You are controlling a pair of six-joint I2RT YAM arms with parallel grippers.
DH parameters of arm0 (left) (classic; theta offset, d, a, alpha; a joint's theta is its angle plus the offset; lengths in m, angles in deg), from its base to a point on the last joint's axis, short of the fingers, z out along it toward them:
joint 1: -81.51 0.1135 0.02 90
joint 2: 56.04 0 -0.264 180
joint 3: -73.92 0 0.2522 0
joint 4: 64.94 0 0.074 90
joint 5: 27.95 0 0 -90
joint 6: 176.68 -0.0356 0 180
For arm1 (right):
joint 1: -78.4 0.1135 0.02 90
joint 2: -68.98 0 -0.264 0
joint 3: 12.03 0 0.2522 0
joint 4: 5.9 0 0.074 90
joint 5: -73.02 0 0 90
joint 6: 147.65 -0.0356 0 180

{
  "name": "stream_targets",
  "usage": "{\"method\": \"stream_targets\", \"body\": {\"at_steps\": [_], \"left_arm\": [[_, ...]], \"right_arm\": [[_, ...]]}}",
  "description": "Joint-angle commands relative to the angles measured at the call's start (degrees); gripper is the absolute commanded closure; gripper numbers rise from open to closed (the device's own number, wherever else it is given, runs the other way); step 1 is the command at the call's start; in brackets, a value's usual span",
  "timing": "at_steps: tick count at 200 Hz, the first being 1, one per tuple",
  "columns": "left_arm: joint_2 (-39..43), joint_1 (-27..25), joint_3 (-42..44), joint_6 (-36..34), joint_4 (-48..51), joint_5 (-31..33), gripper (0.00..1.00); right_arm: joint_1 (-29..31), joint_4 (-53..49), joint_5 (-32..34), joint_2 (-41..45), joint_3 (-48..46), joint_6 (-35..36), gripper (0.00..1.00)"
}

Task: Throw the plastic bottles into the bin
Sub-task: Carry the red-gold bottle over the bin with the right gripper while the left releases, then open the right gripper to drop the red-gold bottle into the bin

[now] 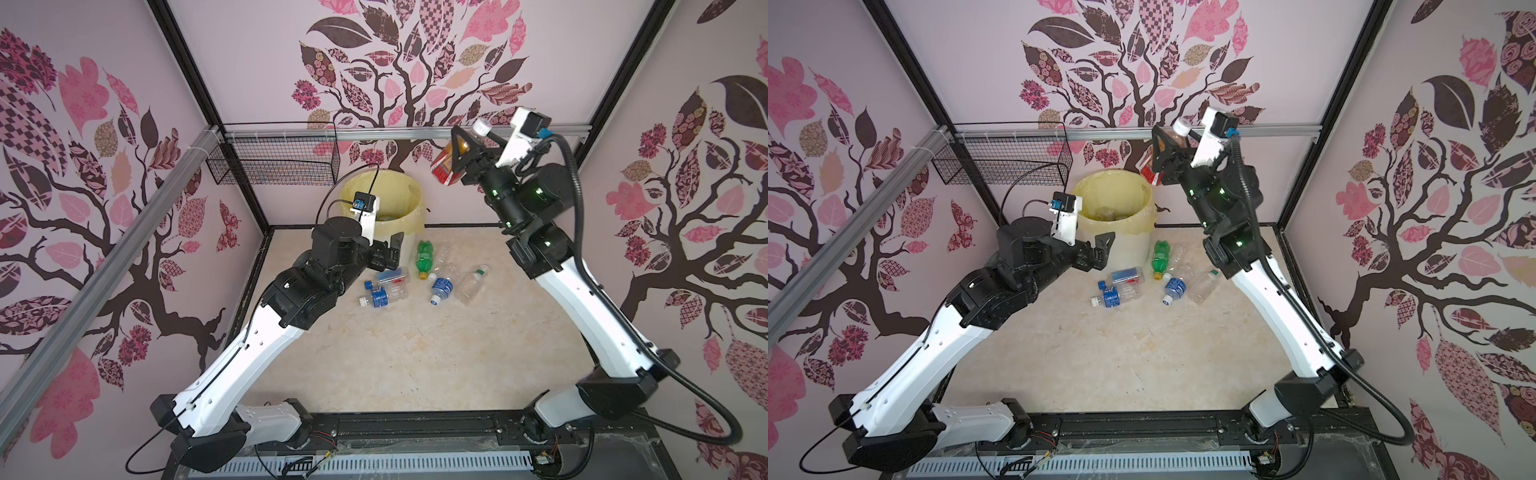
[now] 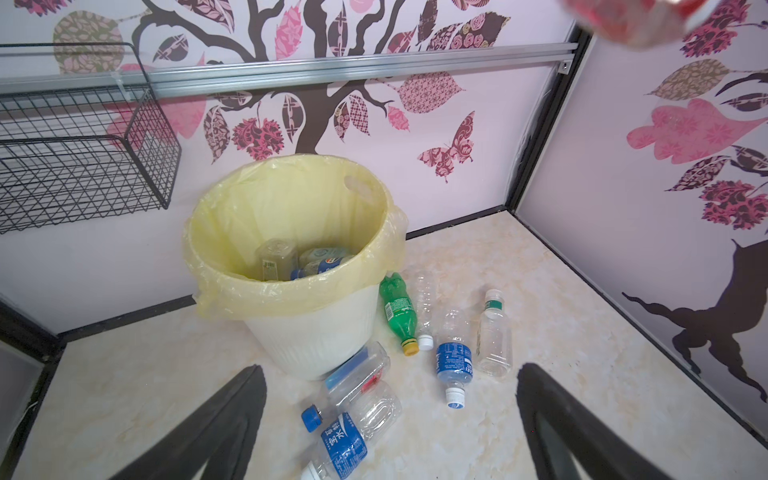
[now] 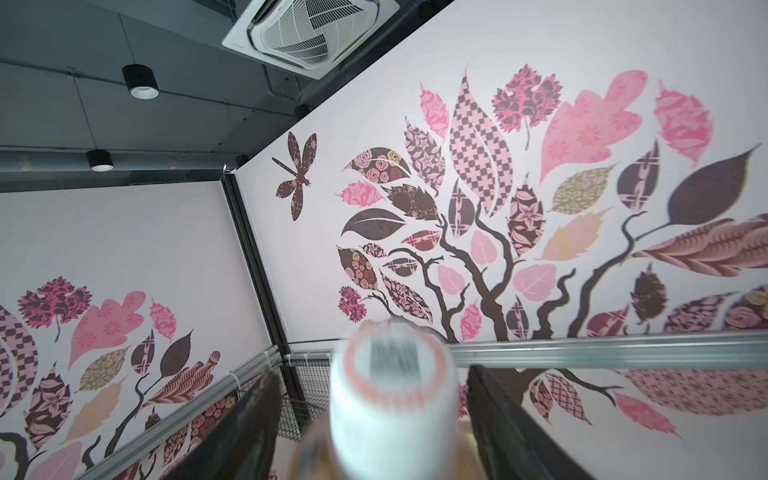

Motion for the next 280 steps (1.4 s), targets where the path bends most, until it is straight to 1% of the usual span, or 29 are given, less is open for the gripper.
{"method": "stream_targets", "body": {"at_steps": [1,11,15,20,36,46,64,75,93,102,110,123,153,172,192,206,222,236,280], "left_arm": [[-0.4,0.5,0.9,1.1,0.8,3.5,0.03],[0.3,0.6,2.8,2.6,-0.3,5.7,0.03],[0.7,0.6,3.7,3.2,-0.6,6.8,0.03],[1.0,0.6,4.6,4.0,-1.0,7.9,0.03],[2.1,0.6,6.7,5.5,-1.0,10.6,0.03],[2.6,0.7,7.9,6.6,-0.9,12.6,0.03],[3.5,0.7,9.6,9.2,0.1,16.6,0.03],[3.9,0.7,10.4,10.1,0.4,17.4,0.03],[4.7,0.6,11.5,12.0,0.7,18.1,0.03],[5.1,0.6,12.4,13.4,0.3,20.1,0.03],[5.4,0.6,13.2,13.7,-0.2,21.9,0.03],[5.8,0.7,14.0,12.9,-0.9,21.7,0.03],[6.0,0.6,16.2,9.6,-3.8,19.8,0.03],[6.2,0.7,16.8,8.9,-5.0,21.4,0.03],[5.9,0.7,16.6,7.6,-4.6,24.6,0.03],[5.1,0.8,16.2,6.4,-2.6,23.2,0.03],[3.9,0.7,14.8,7.6,1.9,21.8,0.03],[3.5,0.8,14.6,7.8,4.6,18.5,0.03],[6.9,0.8,19.2,12.0,4.0,12.6,0.03]], "right_arm": [[0.0,-10.0,-3.3,-12.2,8.5,-0.2,0.18],[0.1,-9.2,-3.6,-14.2,10.6,-0.8,0.08],[0.0,-8.9,-3.7,-15.0,11.4,-1.1,0.07],[0.1,-9.3,-3.8,-16.0,11.7,-1.3,0.06],[0.0,-13.2,-4.5,-19.3,18.7,-1.0,0.06],[-0.1,-15.1,-4.3,-20.3,20.3,-1.2,0.04],[-0.2,-16.9,-4.1,-20.2,19.9,-2.1,0.03],[-0.3,-16.5,-4.1,-19.1,18.0,-2.6,0.01],[-0.2,-14.7,-4.5,-16.6,13.7,-2.9,0.0],[-0.2,-14.9,-4.5,-15.7,12.6,-2.9,0.0],[-0.2,-15.9,-4.2,-15.2,12.4,-2.9,0.0],[-0.3,-18.1,-4.2,-14.4,12.4,-2.9,0.0],[-0.3,-18.9,-3.9,-9.7,3.5,-3.0,0.0],[-0.3,-18.9,-3.8,-6.1,-2.5,-2.8,0.0],[-0.4,-19.1,-3.6,-1.8,-9.2,-2.6,0.0],[-0.4,-19.4,-3.4,1.4,-14.0,-2.5,0.0],[-0.7,-20.0,-2.6,5.0,-19.3,-2.7,0.0],[-1.0,-20.8,-2.0,8.2,-24.2,-3.3,0.0],[-3.3,-25.5,0.2,16.4,-37.7,-5.0,0.0]]}}
